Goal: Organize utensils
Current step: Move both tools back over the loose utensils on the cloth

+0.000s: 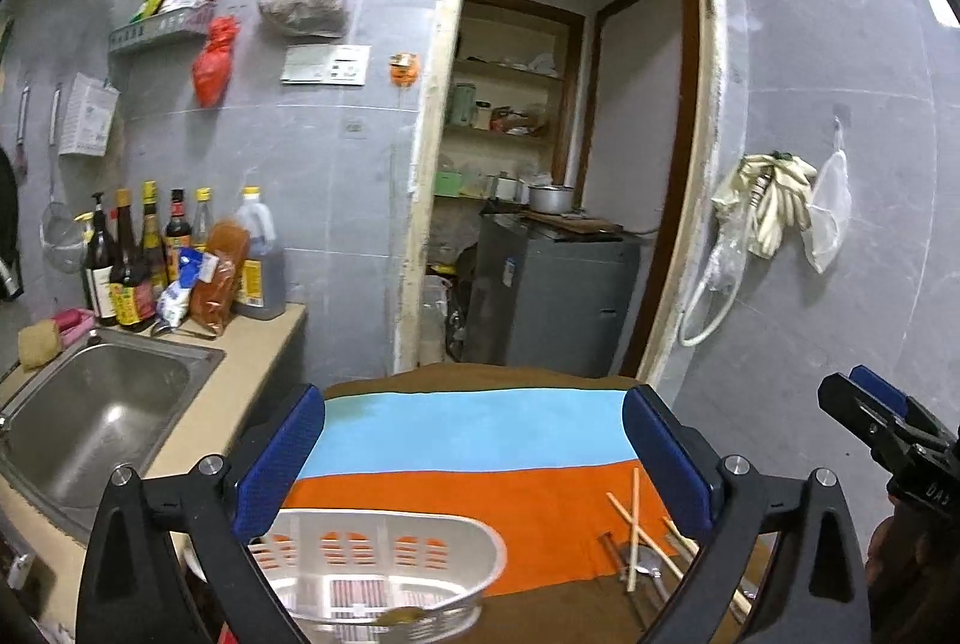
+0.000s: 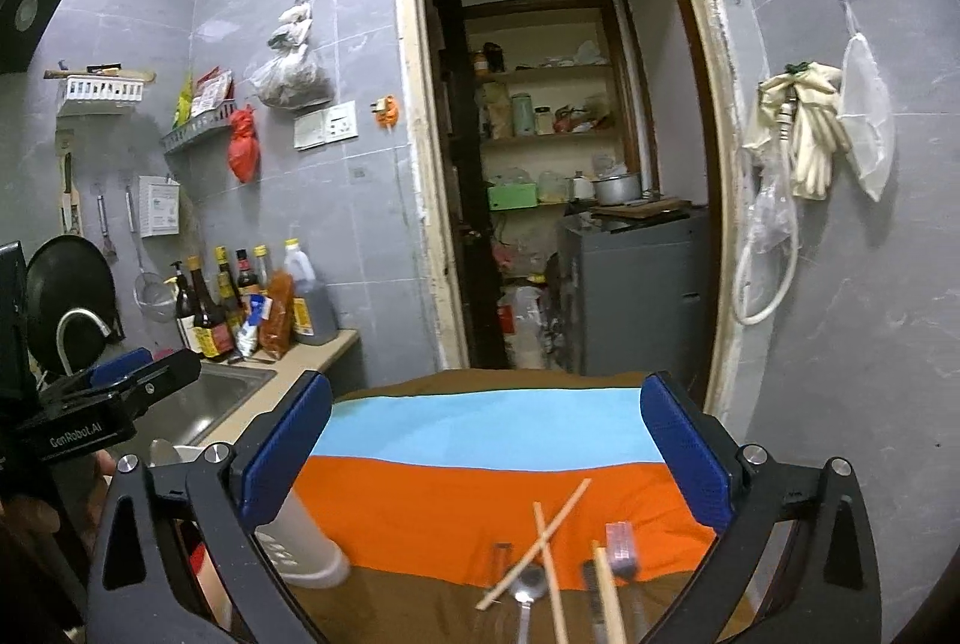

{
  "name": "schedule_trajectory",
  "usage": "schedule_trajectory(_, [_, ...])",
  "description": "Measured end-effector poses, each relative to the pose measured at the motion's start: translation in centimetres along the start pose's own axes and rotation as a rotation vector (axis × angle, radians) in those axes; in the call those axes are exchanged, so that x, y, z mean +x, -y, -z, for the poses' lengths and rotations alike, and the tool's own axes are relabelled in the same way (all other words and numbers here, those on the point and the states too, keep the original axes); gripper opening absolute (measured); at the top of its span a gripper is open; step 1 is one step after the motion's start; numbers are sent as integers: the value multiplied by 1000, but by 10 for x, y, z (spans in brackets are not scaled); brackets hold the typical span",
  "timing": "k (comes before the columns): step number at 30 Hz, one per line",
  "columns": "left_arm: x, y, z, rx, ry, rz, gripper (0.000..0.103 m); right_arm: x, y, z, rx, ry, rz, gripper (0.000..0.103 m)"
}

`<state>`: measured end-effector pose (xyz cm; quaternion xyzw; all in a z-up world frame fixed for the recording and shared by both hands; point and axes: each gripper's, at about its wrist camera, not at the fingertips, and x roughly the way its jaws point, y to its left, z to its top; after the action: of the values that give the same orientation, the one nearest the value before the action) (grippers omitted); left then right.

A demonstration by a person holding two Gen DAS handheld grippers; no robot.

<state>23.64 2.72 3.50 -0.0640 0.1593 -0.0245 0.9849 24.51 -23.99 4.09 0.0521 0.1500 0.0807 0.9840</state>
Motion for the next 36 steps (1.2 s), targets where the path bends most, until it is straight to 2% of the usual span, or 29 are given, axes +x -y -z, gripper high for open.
schedule_trajectory(7, [16, 46, 11, 13, -33, 52, 101, -10, 51, 7, 12, -34, 65, 101])
schedule_trajectory(17, [51, 88, 54, -23, -152, 67, 101, 6, 113, 37, 28, -128, 85, 101])
schedule_trajectory(25, [83, 101, 87, -28, -226, 37, 101, 42, 140, 77, 45, -203, 49, 101])
schedule_trajectory(33, [122, 95, 118, -78, -338, 35, 101, 87, 155, 116, 87, -291, -34, 101])
schedule_trajectory(36, [135, 96, 127, -66, -371, 33, 92, 103, 157, 129, 89, -332, -67, 97])
